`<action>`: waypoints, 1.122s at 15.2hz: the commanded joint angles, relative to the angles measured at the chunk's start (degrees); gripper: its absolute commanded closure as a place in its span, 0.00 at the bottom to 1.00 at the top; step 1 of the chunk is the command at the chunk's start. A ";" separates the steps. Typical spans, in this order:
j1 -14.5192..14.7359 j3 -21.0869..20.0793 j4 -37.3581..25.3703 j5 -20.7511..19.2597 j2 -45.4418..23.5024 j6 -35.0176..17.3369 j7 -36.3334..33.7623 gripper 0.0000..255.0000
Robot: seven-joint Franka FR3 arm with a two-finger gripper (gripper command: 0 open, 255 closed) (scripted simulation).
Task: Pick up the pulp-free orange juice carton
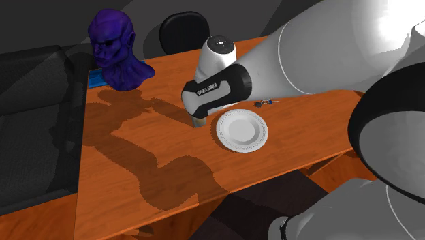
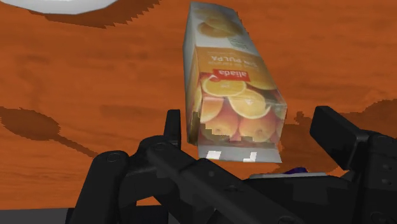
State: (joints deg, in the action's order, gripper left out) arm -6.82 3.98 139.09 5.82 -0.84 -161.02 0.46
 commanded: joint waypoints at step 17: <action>-0.01 -0.27 0.21 1.58 -3.45 -3.73 1.28 1.00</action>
State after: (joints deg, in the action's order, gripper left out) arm -6.88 3.65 139.40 7.65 -4.60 -165.24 1.94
